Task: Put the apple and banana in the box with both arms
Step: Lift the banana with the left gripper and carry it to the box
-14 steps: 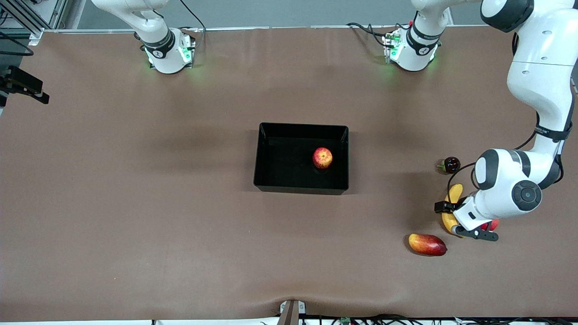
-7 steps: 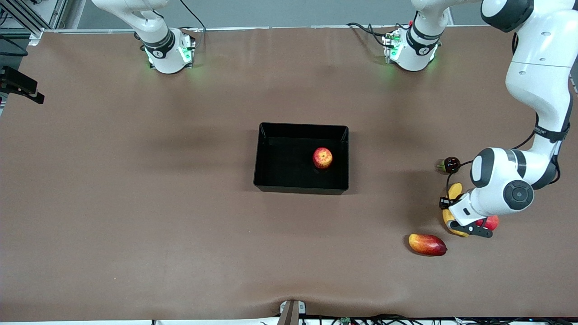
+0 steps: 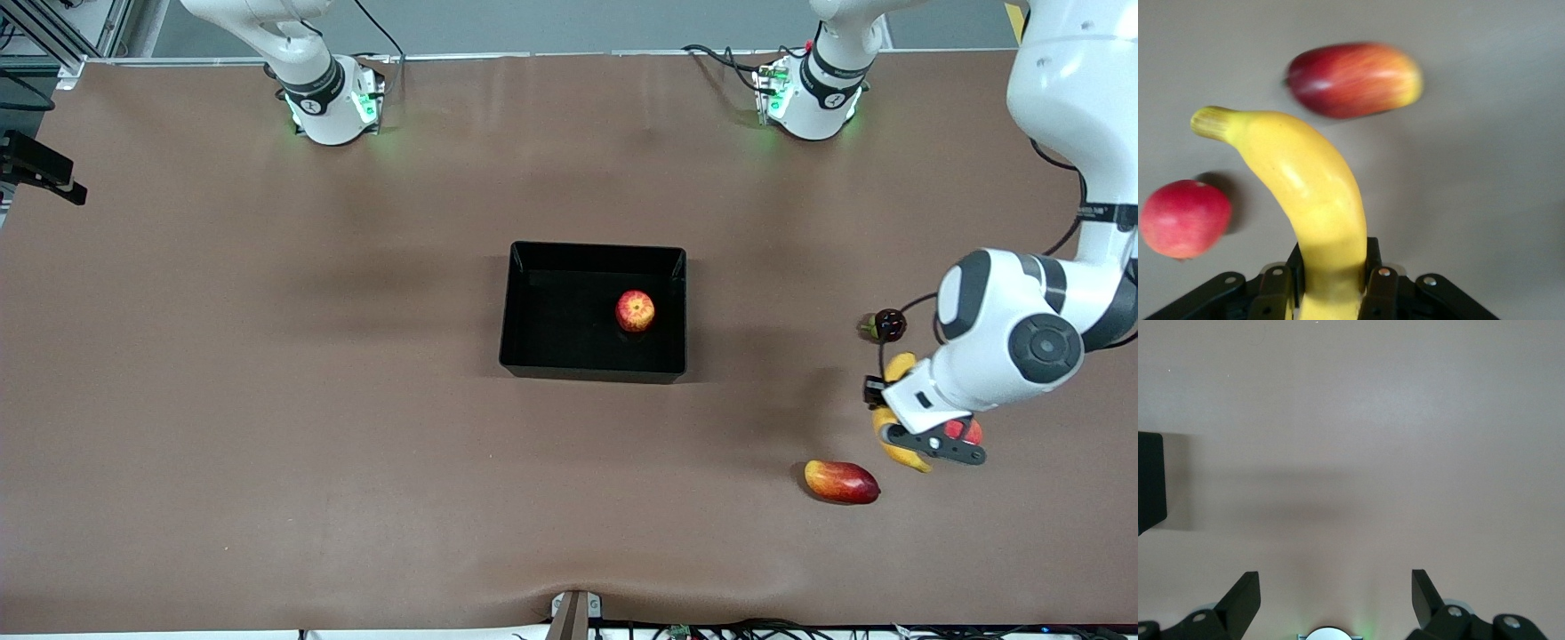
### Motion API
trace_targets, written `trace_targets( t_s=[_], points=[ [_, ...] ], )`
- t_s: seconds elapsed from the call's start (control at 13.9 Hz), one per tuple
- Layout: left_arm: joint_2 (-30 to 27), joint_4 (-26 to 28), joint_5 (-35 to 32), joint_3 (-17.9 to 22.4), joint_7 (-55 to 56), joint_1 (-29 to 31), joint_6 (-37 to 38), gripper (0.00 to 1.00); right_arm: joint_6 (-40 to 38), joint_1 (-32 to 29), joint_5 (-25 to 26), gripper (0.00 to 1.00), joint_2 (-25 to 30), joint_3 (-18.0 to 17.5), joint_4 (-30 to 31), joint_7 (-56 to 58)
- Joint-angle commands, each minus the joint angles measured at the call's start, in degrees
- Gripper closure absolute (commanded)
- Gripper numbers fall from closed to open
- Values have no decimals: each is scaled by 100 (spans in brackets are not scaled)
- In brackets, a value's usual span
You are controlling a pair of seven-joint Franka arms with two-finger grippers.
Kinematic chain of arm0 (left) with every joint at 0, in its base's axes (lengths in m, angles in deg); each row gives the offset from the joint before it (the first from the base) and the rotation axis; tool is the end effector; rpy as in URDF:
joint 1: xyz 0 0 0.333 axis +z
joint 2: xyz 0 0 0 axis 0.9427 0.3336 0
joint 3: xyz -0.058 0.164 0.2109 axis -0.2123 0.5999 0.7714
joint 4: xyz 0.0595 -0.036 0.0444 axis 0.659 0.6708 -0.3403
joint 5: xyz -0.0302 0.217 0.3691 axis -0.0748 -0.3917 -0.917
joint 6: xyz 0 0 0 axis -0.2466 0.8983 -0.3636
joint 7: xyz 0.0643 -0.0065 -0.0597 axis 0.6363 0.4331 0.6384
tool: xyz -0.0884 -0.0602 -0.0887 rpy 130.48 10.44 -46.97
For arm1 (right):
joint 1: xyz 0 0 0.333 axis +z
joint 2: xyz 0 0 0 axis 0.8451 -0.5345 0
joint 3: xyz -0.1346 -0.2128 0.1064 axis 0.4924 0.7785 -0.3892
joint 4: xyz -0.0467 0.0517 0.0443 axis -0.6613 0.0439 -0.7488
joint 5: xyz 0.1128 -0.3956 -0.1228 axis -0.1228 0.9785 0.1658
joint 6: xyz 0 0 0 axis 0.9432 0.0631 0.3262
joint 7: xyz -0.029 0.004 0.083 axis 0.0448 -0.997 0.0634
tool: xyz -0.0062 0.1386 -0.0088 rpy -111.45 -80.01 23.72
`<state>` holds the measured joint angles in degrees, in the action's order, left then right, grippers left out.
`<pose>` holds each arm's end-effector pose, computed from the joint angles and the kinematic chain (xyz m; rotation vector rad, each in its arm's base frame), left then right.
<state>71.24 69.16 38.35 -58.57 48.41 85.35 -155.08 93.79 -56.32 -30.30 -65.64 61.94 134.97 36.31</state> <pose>0.6896 -0.0912 0.2492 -3.0797 0.4417 0.0178 0.5607 -0.0611 0.5972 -3.1263 -0.0483 0.0863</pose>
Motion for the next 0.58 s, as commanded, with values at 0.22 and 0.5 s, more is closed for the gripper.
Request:
trace_targets(
  t_s=[0.22,0.5],
  points=[
    [-61,-389,-7,-812,2498,-786,553,100,-21,-119,-67,0,30,-53,-32,69],
    [421,-985,-42,-777,3782,-1921,544,100,-21,-119,-67,0,30,-53,-32,78]
  ],
)
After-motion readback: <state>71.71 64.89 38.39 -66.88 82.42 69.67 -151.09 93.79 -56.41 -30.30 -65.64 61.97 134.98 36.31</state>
